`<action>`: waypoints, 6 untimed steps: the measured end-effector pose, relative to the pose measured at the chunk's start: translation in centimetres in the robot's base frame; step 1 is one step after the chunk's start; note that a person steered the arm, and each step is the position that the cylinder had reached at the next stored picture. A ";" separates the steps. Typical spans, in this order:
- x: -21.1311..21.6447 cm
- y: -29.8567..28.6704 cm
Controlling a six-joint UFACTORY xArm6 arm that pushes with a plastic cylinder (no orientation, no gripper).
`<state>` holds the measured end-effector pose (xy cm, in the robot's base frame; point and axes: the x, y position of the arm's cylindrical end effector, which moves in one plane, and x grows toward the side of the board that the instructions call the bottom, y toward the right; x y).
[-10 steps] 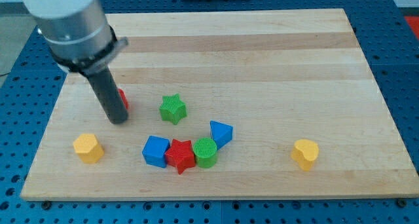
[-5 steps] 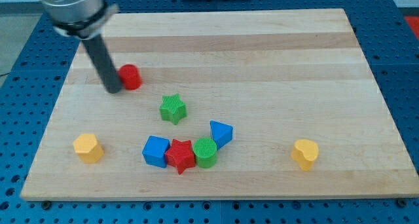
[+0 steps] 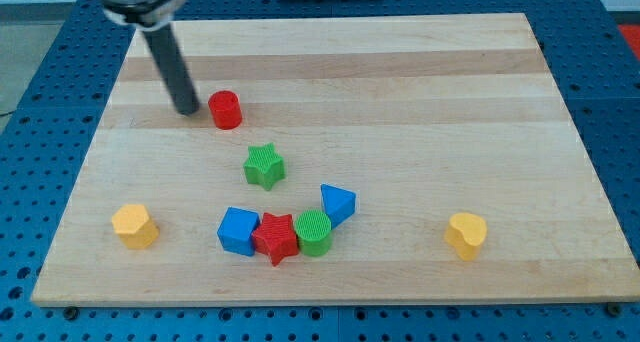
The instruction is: Move the red circle to the center
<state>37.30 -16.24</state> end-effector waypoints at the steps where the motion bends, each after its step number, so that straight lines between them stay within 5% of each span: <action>1: 1.6 6.7; 3: 3.6 3.6; 6: 5.2 8.3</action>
